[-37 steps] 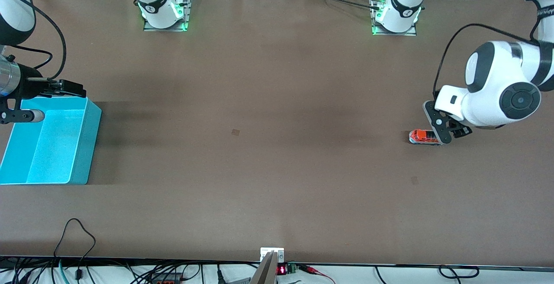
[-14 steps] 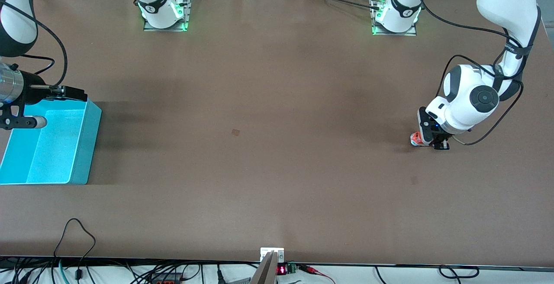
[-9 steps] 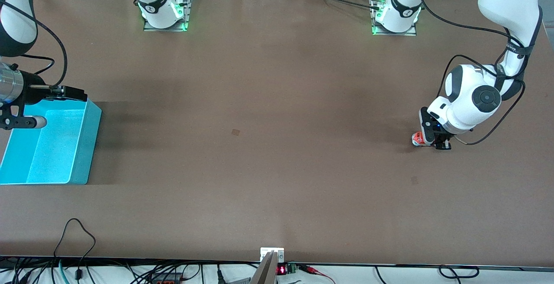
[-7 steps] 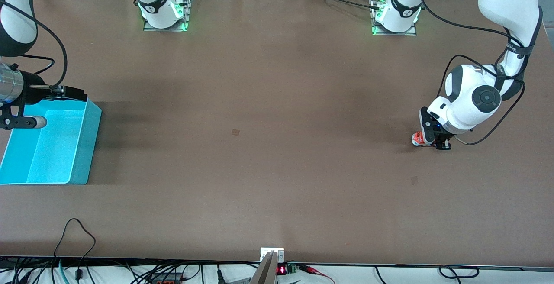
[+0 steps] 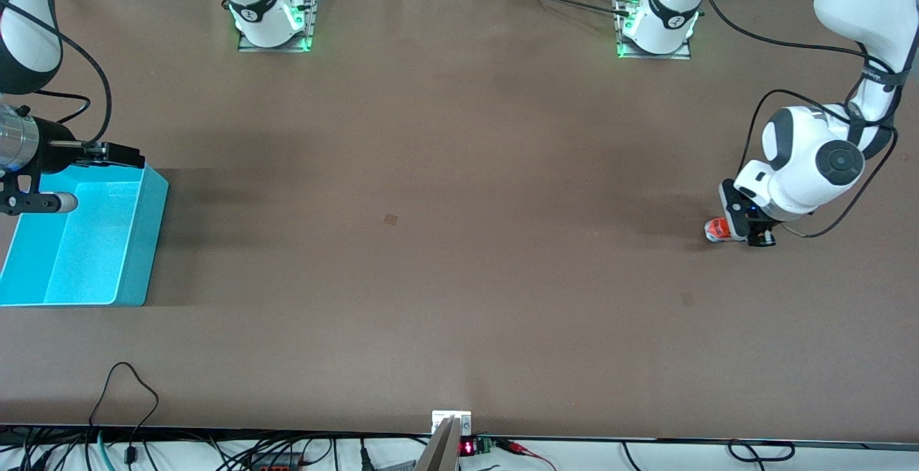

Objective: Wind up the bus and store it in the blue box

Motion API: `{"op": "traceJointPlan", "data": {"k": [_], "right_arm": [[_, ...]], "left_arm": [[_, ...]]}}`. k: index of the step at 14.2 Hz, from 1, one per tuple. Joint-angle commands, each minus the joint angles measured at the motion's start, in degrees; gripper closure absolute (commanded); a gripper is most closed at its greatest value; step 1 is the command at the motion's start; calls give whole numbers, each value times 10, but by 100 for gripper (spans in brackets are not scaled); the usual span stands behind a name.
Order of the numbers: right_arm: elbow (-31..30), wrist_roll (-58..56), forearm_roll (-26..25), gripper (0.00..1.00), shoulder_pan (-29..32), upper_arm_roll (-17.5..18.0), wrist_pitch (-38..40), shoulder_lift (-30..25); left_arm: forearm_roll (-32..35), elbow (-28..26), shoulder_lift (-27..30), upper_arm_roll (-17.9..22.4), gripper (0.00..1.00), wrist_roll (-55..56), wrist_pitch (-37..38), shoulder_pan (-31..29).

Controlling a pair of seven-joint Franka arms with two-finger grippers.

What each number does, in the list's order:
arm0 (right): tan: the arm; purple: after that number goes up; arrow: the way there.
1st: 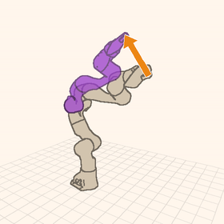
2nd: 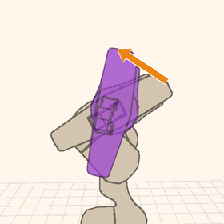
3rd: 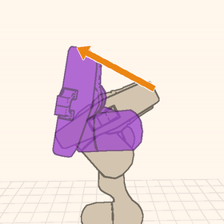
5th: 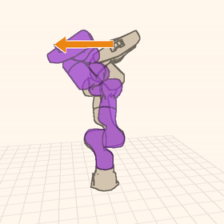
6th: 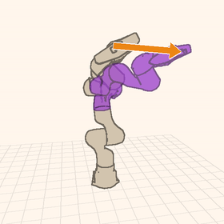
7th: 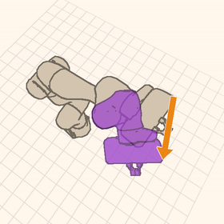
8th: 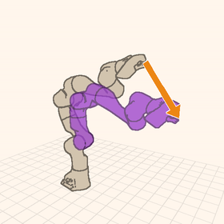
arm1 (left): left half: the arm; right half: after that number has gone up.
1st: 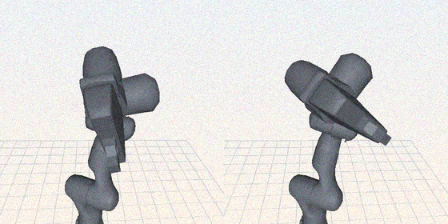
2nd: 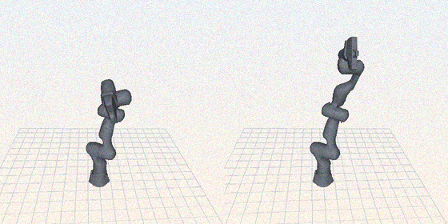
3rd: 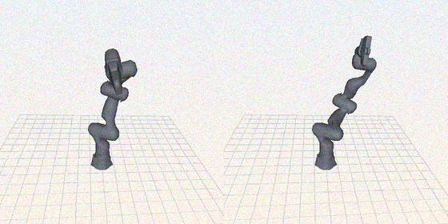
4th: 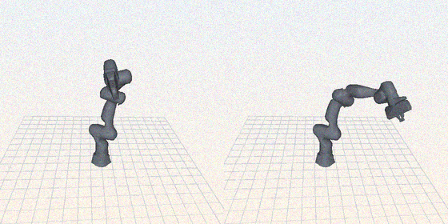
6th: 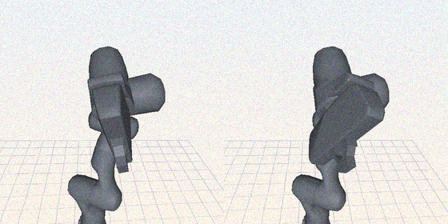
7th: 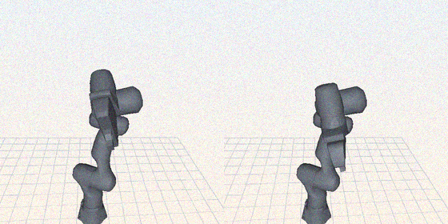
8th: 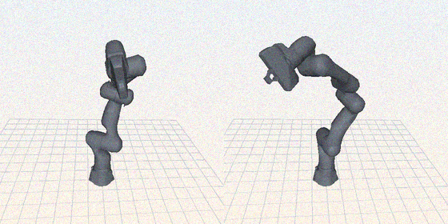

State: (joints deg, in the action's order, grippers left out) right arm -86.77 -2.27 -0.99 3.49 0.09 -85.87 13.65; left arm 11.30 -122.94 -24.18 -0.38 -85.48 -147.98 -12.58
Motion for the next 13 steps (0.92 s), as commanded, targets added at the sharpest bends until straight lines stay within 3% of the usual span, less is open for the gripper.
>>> {"op": "traceJointPlan", "data": {"k": [1, 7, 13], "right_arm": [[7, 5, 4, 0, 1, 3, 9, -1], [7, 6, 5, 0, 0, 3, 9, -1], [6, 6, 5, 0, 0, 3, 9, -1]], "left_arm": [[13, 29, -52, -1, 77, -64, -5, -48], [13, 61, -75, -2, 77, -176, -4, -115], [13, 75, -81, -2, 76, -198, -4, -146]]}}
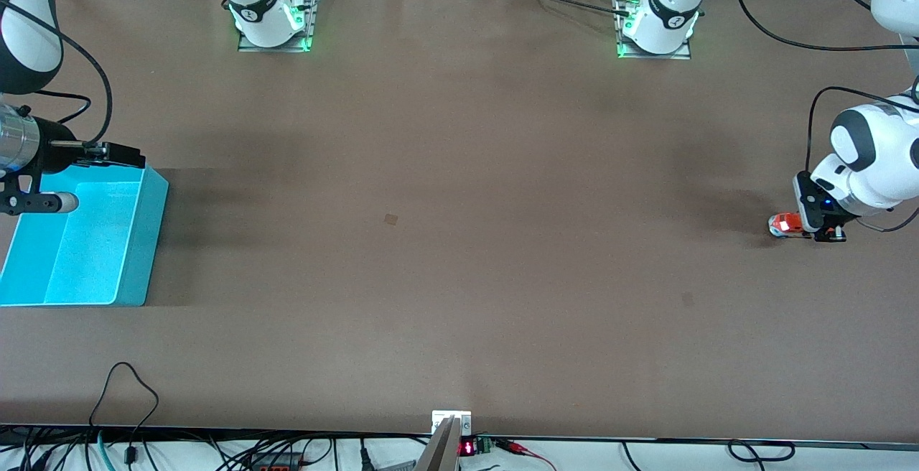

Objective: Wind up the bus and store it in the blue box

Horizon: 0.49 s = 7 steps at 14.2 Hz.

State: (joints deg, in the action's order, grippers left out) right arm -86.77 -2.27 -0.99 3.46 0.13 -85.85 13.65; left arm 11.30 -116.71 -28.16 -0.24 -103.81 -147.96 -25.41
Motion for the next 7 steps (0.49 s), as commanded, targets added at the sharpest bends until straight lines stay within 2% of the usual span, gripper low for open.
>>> {"op": "traceJointPlan", "data": {"k": [1, 2, 3, 4, 5, 6, 7], "right_arm": [[6, 6, 5, 0, 1, 2, 9, -1], [6, 6, 5, 0, 1, 2, 9, -1], [6, 6, 5, 0, 1, 2, 9, -1], [6, 6, 5, 0, 1, 2, 9, -1], [6, 6, 5, 0, 1, 2, 9, -1], [6, 5, 5, 0, 1, 2, 9, -1], [6, 5, 5, 0, 1, 2, 9, -1]], "left_arm": [[12, 18, -44, -5, 76, -14, -4, -21], [12, 20, -49, -5, 75, -15, -4, -21], [12, 20, -49, -6, 70, -14, -4, -21], [12, 20, -49, -6, 58, -14, -4, -21], [10, 21, -46, -7, 25, -13, -1, -21], [9, 21, -43, -9, 0, -14, 1, -21], [8, 21, -40, -10, 0, -12, 7, -20]]}}
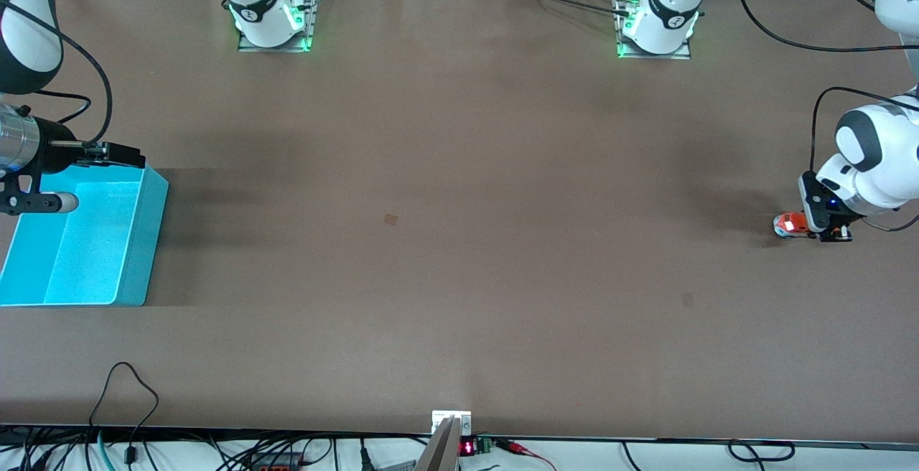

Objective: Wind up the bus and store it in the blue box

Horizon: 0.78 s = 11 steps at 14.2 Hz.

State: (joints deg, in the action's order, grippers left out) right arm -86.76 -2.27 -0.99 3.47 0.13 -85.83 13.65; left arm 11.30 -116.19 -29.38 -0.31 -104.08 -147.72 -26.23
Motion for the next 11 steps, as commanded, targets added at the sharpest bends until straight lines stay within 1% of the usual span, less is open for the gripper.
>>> {"op": "traceJointPlan", "data": {"k": [1, 3, 5, 7, 8, 11], "right_arm": [[5, 6, 5, 0, 1, 2, 9, -1], [6, 6, 5, 0, 1, 2, 9, -1], [6, 5, 5, 0, 1, 2, 8, -1], [6, 5, 5, 0, 1, 2, 8, 0], [6, 5, 5, 0, 2, 2, 9, -1], [6, 5, 5, 0, 2, 2, 8, 0]], "left_arm": [[7, 16, -20, -9, 0, -10, 16, -12], [3, 16, 0, -10, 0, -3, 55, -7], [2, 25, 20, -28, 0, -2, 91, -5], [3, 54, 23, -30, 0, 8, 153, -3], [3, 70, 23, -40, 0, 9, 180, -1], [3, 102, 24, -48, 0, 17, 227, 6]]}}
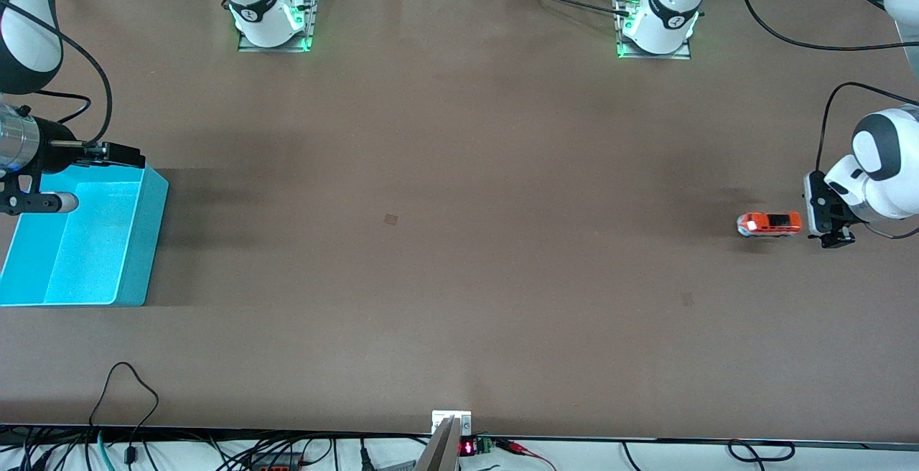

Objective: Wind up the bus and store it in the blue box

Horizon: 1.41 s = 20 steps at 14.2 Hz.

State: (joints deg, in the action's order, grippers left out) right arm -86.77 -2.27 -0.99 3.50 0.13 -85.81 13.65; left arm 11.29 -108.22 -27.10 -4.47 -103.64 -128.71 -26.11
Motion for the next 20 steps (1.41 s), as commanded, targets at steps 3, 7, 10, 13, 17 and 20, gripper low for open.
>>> {"op": "traceJointPlan", "data": {"k": [3, 7, 10, 13, 17, 20], "right_arm": [[5, 5, 5, 0, 2, 2, 8, 0], [5, 5, 5, 0, 2, 2, 9, 0], [5, 4, 5, 0, 3, 2, 9, 0], [5, 4, 5, 0, 3, 2, 9, 0], [4, 4, 5, 0, 3, 2, 9, 0], [4, 3, 5, 0, 3, 2, 9, 0]], "left_arm": [[4, 49, 20, -13, 0, 60, 116, 16], [4, 56, 56, -21, 0, 129, 180, 18], [4, 56, 90, -29, 0, 178, 225, 18], [4, 57, 132, -31, 0, 239, 270, 18], [1, 57, 191, -55, 0, 329, 325, 17], [-18, 75, 214, -77, 0, 416, 368, 17]]}}
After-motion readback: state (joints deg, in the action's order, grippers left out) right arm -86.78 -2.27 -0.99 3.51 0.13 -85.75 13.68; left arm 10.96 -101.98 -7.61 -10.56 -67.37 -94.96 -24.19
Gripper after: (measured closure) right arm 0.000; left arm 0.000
